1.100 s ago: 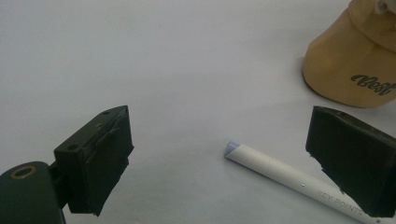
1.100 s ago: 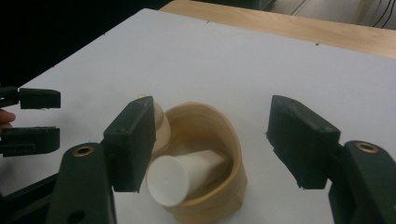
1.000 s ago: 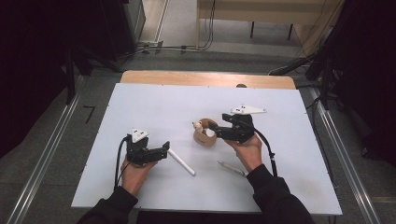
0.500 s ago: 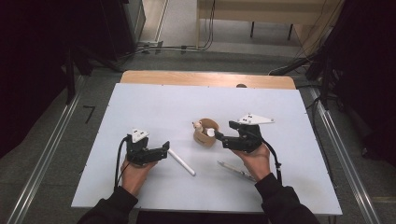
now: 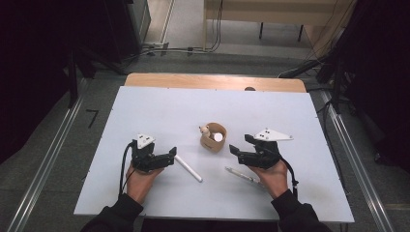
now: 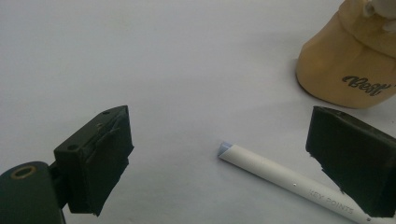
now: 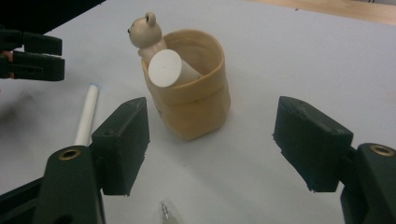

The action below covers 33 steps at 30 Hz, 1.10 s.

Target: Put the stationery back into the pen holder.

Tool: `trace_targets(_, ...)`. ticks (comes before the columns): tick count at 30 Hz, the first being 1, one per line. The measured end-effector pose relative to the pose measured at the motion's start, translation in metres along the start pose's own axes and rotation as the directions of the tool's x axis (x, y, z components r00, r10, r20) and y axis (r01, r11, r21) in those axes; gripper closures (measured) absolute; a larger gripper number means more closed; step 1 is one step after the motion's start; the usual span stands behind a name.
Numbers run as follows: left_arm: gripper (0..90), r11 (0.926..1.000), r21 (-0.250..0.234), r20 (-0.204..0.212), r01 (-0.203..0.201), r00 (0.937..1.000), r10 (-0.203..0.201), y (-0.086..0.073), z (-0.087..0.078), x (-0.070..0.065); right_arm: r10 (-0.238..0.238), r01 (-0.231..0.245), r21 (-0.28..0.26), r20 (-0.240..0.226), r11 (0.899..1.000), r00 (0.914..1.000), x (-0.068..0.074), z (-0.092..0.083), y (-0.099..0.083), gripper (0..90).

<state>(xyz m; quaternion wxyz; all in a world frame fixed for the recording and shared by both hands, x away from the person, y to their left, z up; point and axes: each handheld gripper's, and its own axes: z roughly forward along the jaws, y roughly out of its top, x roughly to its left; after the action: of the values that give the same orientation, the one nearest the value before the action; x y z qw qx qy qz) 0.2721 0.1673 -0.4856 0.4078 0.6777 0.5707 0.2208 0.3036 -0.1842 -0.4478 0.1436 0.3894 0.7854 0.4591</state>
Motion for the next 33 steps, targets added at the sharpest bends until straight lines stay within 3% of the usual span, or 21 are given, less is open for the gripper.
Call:
trace_targets(9,7.5,1.0000,-0.003,0.004,-0.002,1.0000,0.002,0.000,-0.001,-0.001,0.000,0.001,0.037,-0.008,0.999,1.0000,0.002,-0.005,-0.018,25.5)
trace_targets(17,7.5,1.0000,-0.004,0.007,-0.002,1.0000,0.002,0.000,-0.001,-0.002,-0.036,0.036,0.073,0.002,0.997,0.9994,0.002,-0.009,-0.032,25.6)
trace_targets(33,7.5,1.0000,0.001,0.004,-0.004,1.0000,0.004,-0.001,-0.001,-0.003,-0.056,0.055,0.114,0.003,0.992,0.9984,0.004,-0.014,-0.053,28.4)
